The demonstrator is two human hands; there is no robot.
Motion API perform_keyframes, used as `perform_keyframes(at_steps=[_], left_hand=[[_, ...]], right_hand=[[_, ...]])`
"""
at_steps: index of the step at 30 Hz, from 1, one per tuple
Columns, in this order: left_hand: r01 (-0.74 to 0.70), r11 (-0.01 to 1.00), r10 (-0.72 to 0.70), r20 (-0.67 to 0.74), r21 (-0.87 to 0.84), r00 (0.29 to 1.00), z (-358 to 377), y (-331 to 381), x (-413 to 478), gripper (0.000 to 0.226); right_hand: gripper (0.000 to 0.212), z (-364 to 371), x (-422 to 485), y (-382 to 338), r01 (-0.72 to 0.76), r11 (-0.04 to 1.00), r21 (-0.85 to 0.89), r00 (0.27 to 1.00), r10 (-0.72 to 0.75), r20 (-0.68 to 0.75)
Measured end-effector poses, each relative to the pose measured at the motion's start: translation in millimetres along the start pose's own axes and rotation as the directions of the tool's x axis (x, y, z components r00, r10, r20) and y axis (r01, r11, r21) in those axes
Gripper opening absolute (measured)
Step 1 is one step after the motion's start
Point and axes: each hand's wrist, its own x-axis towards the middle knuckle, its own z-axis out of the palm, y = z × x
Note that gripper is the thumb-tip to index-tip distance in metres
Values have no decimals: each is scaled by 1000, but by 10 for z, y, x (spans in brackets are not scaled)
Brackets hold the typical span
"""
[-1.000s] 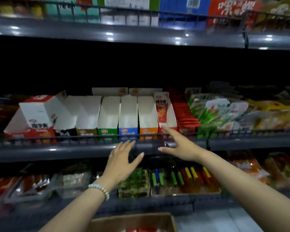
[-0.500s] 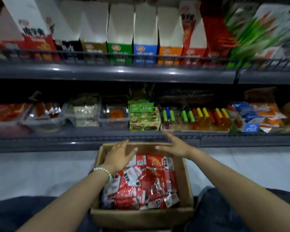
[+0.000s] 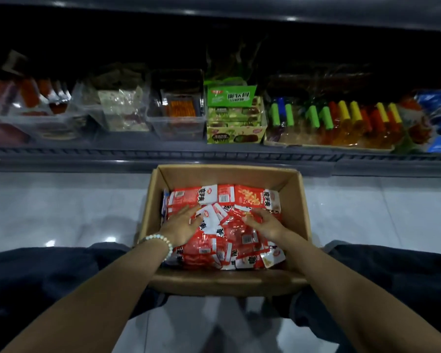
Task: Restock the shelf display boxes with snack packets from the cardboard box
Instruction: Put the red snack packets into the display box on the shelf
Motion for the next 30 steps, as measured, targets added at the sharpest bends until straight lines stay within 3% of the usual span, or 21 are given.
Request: perform_keyframes(at_steps=[4, 9, 14, 22, 26, 30], left_hand=[[22, 1000, -21, 107, -10, 994, 194, -107, 51, 55], [23, 996, -37, 171, 86, 985, 315, -177, 58, 57], [2, 989, -30, 197, 145, 980, 329, -205, 28, 57], [-35, 996, 20, 175, 84, 984, 317, -278, 25, 50], [-43, 996, 30, 176, 73, 984, 328, -302, 32, 48], [-32, 998, 22, 179, 51, 984, 308, -299, 22, 48]], right_hand=[[71, 71, 61, 137, -86, 995, 52, 996, 85, 15], [58, 225, 105, 259, -66, 993, 98, 998, 66, 2], [50, 468, 105, 352, -2, 987, 162, 999, -5, 47], [40, 672, 121, 259, 20, 981, 195, 998, -31, 51], [42, 826, 217, 133, 37, 989, 143, 999, -42, 30], [32, 955, 254, 36, 77, 997, 28, 997, -78, 21]])
